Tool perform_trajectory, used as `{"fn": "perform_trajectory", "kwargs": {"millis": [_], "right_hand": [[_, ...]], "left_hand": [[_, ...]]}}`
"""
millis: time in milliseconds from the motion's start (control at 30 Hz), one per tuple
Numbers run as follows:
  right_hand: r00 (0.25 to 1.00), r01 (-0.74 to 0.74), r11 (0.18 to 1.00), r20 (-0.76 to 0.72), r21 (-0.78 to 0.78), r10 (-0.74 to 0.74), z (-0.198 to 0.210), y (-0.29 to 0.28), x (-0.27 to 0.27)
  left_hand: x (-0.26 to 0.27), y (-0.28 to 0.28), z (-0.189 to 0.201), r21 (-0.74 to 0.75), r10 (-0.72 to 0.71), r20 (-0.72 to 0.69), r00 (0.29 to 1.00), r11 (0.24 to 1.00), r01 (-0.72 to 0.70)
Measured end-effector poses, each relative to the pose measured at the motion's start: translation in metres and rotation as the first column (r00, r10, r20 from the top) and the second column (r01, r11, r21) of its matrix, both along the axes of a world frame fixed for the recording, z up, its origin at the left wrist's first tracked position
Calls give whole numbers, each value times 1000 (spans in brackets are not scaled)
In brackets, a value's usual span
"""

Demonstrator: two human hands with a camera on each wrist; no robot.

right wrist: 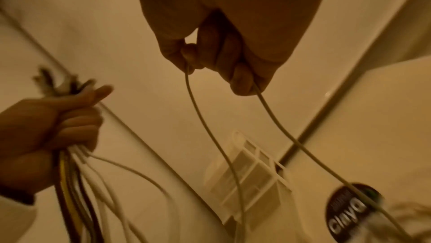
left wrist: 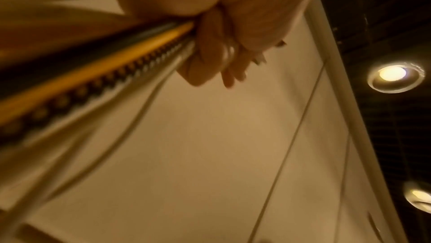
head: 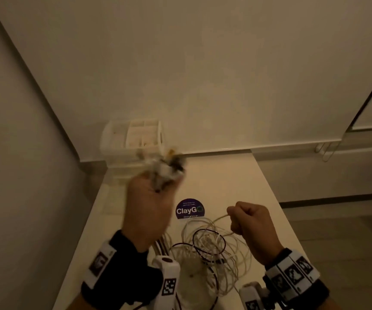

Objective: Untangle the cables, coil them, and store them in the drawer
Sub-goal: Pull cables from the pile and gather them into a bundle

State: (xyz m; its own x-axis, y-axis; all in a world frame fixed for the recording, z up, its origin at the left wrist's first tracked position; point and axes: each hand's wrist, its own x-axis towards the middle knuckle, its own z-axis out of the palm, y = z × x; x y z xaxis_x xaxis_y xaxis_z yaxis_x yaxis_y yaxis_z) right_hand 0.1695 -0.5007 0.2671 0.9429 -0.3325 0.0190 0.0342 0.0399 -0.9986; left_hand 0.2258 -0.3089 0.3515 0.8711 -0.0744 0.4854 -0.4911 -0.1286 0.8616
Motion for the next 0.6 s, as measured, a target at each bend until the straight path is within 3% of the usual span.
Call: {"fn": "perform_trajectory", "kwargs": {"millis": [100, 200, 267, 400, 533, 600], "right_hand": [[993, -75, 997, 95, -15, 76, 29, 7, 1], [977, -134, 991, 164, -7, 134, 54, 8, 3], [966, -196, 980, 166, -17, 196, 58, 5, 3], [946, -298, 954, 123, -24, 299, 30, 5, -1], [963, -251, 968, 97, -19, 251, -7, 2, -6], [983, -178, 984, 37, -24, 179, -23, -3, -12]], "left_hand": [[-17, -26, -19, 235, -198, -163, 966, 944, 233], [-23, -39, -29, 239, -205, -213, 955, 937, 254], [-21, -39, -30, 166, -171, -205, 964, 964, 206], [-10, -32, -15, -130, -216, -261, 941, 974, 188], [-9, -14, 25, -473, -280, -191, 941, 866, 162], [-6, 0, 45, -517, -233, -119, 965, 844, 140]]}}
